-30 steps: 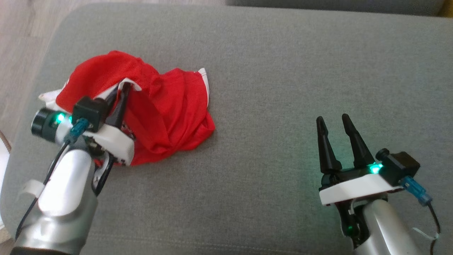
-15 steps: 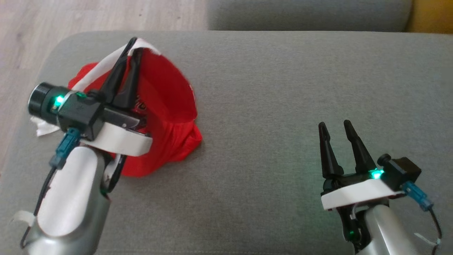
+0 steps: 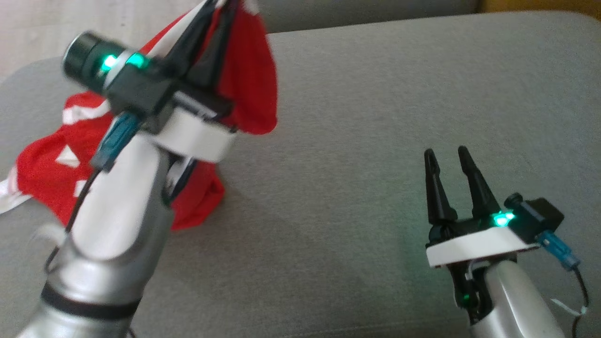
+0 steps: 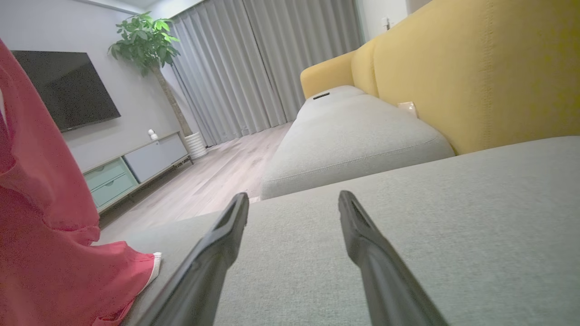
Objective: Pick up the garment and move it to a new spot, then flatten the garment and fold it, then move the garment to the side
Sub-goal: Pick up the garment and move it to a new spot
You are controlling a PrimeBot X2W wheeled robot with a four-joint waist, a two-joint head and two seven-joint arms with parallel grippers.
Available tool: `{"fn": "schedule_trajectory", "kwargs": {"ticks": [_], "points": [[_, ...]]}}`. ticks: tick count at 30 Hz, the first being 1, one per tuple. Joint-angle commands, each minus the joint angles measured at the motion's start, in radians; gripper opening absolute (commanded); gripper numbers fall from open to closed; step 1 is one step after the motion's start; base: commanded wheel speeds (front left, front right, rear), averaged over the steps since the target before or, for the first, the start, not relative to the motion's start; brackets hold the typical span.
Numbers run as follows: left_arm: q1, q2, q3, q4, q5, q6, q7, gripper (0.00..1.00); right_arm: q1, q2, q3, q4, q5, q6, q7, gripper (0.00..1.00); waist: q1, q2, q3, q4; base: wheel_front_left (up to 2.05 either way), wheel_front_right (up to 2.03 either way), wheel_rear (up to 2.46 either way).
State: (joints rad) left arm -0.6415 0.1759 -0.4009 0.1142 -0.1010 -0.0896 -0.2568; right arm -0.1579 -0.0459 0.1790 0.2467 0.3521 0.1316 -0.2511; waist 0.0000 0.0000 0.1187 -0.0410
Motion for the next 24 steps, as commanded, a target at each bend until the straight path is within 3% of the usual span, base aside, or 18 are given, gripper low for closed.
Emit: {"fn": "schedule_trajectory", "kwargs": {"ticks": [1,5,11,18,19,20,21,24], "points": [[-0.103,0.002,0.015,-0.015,0.015,-0.007,-0.005,0.0,-0.049,-0.004,0.02,-0.04,0.01,-0.001,-0.011,1.0,0.0,0.0,0.024,-0.046,0.0,0.0,0.0],[-0.226,-0.051,-0.016,0.046,0.026,-0.01,-0.005,0.0,-0.074,-0.004,0.032,-0.052,0.031,-0.001,-0.011,1.0,0.0,0.0,0.046,-0.114,0.0,0.0,0.0],[-0.38,-0.1,-0.016,0.145,0.044,0.041,-0.005,0.0,-0.097,-0.004,0.067,-0.074,0.06,-0.001,-0.011,1.0,0.0,0.0,0.058,-0.212,0.0,0.0,0.0],[-0.348,-0.124,-0.105,0.192,0.007,0.091,-0.005,0.0,-0.091,-0.004,0.055,-0.091,0.064,-0.001,-0.011,1.0,0.0,0.0,0.067,-0.241,0.0,0.0,0.0],[-0.326,-0.125,-0.134,0.189,-0.025,0.088,-0.005,0.24,-0.088,-0.004,0.049,-0.093,0.062,-0.001,-0.011,1.0,0.0,0.0,0.07,-0.237,0.0,0.0,0.0],[-0.326,-0.125,-0.134,0.189,-0.025,0.088,-0.005,0.24,-0.088,-0.004,0.049,-0.093,0.062,-0.001,-0.011,1.0,0.0,0.0,0.07,-0.237,0.0,0.0,0.0],[-0.298,-0.125,-0.173,0.193,-0.068,0.075,-0.005,1.0,-0.086,-0.004,0.043,-0.093,0.061,-0.001,-0.011,1.0,0.0,0.0,0.071,-0.232,0.0,0.0,0.0],[-0.242,-0.125,-0.279,0.211,-0.118,0.074,-0.005,1.0,-0.08,-0.004,0.025,-0.093,0.055,-0.001,-0.011,1.0,0.0,0.0,0.078,-0.208,0.0,0.0,0.0]]}}
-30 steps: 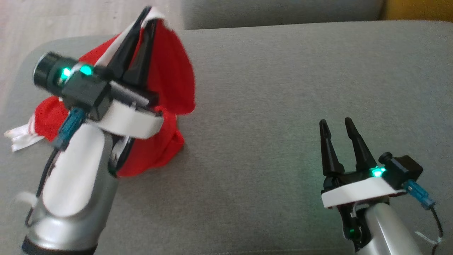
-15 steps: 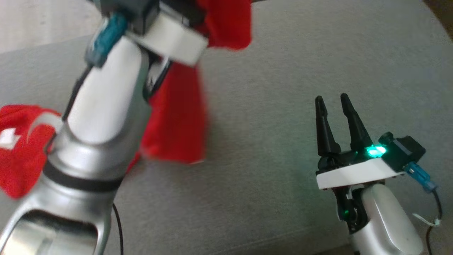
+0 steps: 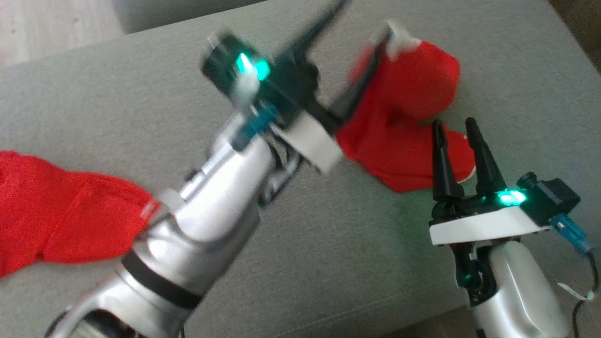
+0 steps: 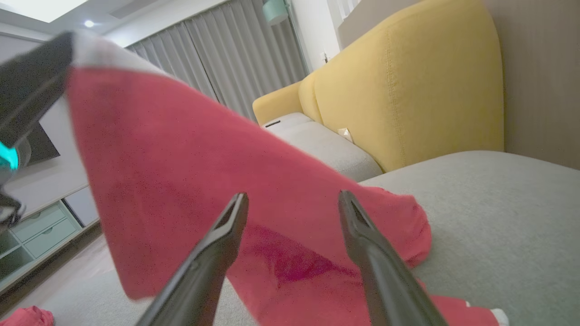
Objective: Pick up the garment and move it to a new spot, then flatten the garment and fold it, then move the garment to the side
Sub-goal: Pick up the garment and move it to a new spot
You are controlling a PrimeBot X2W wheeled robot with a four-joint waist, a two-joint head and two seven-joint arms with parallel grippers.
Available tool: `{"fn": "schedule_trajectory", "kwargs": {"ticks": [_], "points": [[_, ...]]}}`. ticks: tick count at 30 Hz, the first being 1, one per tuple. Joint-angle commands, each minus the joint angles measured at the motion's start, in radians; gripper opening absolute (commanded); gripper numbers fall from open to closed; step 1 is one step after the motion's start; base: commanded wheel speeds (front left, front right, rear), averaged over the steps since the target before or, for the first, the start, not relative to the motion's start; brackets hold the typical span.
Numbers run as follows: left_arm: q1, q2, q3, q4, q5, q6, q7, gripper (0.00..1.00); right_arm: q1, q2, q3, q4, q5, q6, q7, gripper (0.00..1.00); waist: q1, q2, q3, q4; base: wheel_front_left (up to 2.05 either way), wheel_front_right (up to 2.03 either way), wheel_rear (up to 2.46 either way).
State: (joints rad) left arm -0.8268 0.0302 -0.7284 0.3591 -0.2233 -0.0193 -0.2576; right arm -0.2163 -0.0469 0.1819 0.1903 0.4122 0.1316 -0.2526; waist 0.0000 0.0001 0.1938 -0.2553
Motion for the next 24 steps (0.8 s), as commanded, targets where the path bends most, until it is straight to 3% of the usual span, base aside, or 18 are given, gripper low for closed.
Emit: {"fn": "schedule_trajectory", "kwargs": {"ticks": [1,8,15,24], "points": [[-0.042,0.02,0.025,-0.031,-0.002,0.01,-0.004,1.0,-0.021,-0.003,0.016,-0.037,-0.008,-0.001,-0.009,1.0,0.0,-0.0001,0.005,0.017,0.0,0.0,0.0],[0.02,0.022,0.02,-0.027,-0.004,0.049,-0.004,1.0,-0.013,-0.003,-0.021,-0.029,-0.04,-0.001,-0.009,1.0,0.0,-0.0001,-0.01,0.111,0.0,0.0,0.0],[0.142,0.09,0.15,-0.101,0.021,0.07,-0.004,1.0,0.018,-0.003,-0.066,-0.017,-0.073,-0.001,-0.009,1.0,0.0,-0.0001,-0.066,0.207,0.0,0.0,0.0],[0.455,0.166,0.31,-0.203,0.013,0.094,-0.004,1.0,0.079,-0.003,-0.113,-0.022,-0.098,-0.001,-0.009,1.0,0.0,-0.0001,-0.133,0.289,0.0,0.0,0.0]]}}
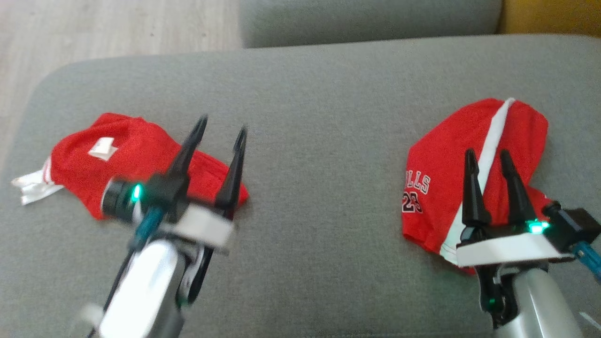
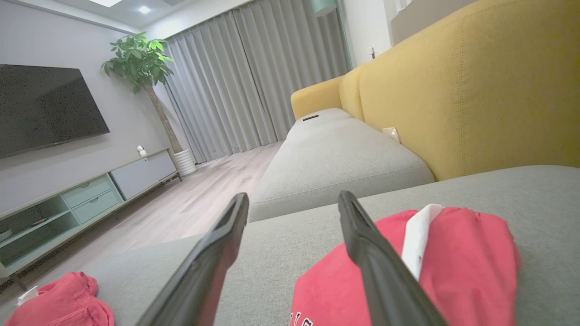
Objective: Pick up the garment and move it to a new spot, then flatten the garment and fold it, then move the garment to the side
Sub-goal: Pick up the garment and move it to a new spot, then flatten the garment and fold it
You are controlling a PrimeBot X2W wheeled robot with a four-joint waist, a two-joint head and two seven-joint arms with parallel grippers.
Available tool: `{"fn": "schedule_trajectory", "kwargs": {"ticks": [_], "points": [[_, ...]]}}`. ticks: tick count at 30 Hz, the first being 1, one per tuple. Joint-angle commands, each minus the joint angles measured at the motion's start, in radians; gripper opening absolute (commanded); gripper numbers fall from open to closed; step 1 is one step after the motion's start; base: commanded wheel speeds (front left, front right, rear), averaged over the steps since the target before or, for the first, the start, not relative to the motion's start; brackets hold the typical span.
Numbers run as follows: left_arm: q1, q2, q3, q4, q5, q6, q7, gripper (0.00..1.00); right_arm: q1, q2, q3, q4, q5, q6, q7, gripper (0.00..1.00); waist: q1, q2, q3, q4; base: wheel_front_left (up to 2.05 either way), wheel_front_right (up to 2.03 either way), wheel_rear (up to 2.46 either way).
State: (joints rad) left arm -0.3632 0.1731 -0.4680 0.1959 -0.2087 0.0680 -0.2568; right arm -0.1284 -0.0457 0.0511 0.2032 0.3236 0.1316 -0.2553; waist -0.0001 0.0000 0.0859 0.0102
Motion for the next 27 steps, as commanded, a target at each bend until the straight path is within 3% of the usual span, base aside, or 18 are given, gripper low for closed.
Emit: {"fn": "schedule_trajectory", "kwargs": {"ticks": [1,9,17,23,27], "points": [[0.028,0.027,0.061,-0.049,0.003,0.006,-0.005,1.0,-0.002,-0.004,0.017,-0.035,-0.009,-0.001,-0.006,1.0,0.0001,0.0,-0.031,0.026,0.0,0.0,0.0],[0.252,-0.013,0.141,-0.115,0.034,0.005,-0.005,1.0,0.046,-0.004,0.027,-0.027,0.005,-0.001,-0.006,1.0,0.0001,0.0,-0.072,0.015,0.0,0.0,0.0],[0.297,-0.073,0.197,-0.145,0.063,-0.022,-0.005,1.0,0.049,-0.004,0.02,-0.021,-0.015,-0.001,-0.006,1.0,0.0001,0.0,-0.062,0.008,0.0,0.0,0.0],[0.257,-0.097,0.207,-0.15,0.096,-0.071,-0.005,1.0,-0.09,-0.004,-0.118,0.065,-0.083,-0.001,0.001,1.0,0.0001,0.0,0.002,0.023,0.0,0.0,0.0],[0.235,-0.108,0.2,-0.147,0.103,-0.094,-0.005,1.0,-0.233,-0.004,-0.23,0.196,-0.134,-0.001,0.097,1.0,0.0001,0.0,0.038,0.041,0.0,0.0,0.0]]}}
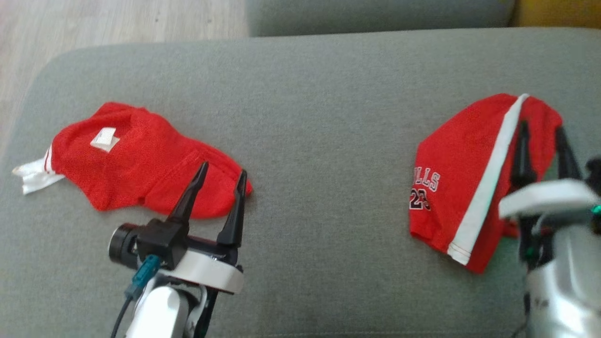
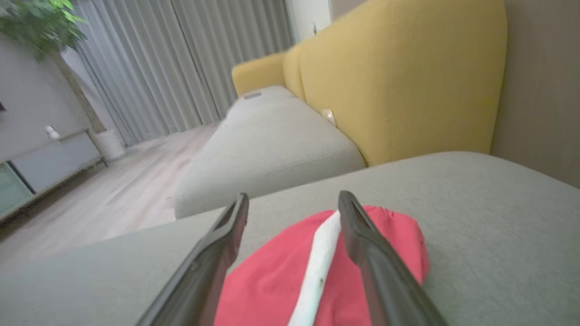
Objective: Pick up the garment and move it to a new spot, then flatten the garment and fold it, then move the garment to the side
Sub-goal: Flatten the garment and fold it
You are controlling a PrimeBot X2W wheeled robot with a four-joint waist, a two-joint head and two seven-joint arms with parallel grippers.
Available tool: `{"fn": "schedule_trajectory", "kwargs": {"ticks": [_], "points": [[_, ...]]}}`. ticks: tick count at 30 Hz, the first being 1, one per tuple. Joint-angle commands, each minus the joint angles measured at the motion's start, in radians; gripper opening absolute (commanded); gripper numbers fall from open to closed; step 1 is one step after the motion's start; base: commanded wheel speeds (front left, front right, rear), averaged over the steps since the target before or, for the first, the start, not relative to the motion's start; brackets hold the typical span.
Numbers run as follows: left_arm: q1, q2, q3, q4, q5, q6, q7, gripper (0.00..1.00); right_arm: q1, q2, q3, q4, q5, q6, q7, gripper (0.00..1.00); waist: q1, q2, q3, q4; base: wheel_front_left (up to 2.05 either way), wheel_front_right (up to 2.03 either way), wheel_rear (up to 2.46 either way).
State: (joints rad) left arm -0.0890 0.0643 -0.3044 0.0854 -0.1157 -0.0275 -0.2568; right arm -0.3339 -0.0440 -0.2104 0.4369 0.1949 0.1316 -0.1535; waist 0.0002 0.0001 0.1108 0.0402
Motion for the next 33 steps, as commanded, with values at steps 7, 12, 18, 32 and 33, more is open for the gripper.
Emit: {"fn": "schedule_trajectory", "kwargs": {"ticks": [7,12,18,32,33], "points": [[-0.07,-0.01,0.011,-0.024,0.009,-0.026,-0.005,1.0,-0.275,-0.006,-0.191,0.22,-0.128,-0.001,0.201,1.0,-0.0002,-0.0001,0.067,0.054,0.0,0.0,0.0],[-0.089,-0.013,-0.001,-0.016,0.002,-0.036,-0.005,1.0,-0.389,-0.006,-0.344,0.334,-0.246,-0.001,0.295,1.0,-0.0002,-0.0001,0.098,0.083,0.0,0.0,0.0],[-0.105,-0.014,-0.019,-0.017,-0.017,-0.033,-0.005,1.0,-0.474,-0.006,-0.502,0.424,-0.345,-0.001,0.35,1.0,-0.0002,-0.0001,0.12,0.103,0.0,0.0,0.0],[-0.103,-0.014,-0.015,-0.009,-0.038,-0.016,-0.005,1.0,-0.585,-0.063,-0.508,0.435,-0.455,-0.001,0.078,0.0,-0.0002,-0.0001,0.077,0.092,0.0,0.0,0.0],[-0.099,-0.014,-0.013,-0.009,-0.038,-0.015,-0.005,1.0,-0.594,-0.074,-0.484,0.436,-0.454,-0.001,0.055,0.0,-0.0002,-0.0001,0.069,0.089,0.0,0.0,0.0]]}}
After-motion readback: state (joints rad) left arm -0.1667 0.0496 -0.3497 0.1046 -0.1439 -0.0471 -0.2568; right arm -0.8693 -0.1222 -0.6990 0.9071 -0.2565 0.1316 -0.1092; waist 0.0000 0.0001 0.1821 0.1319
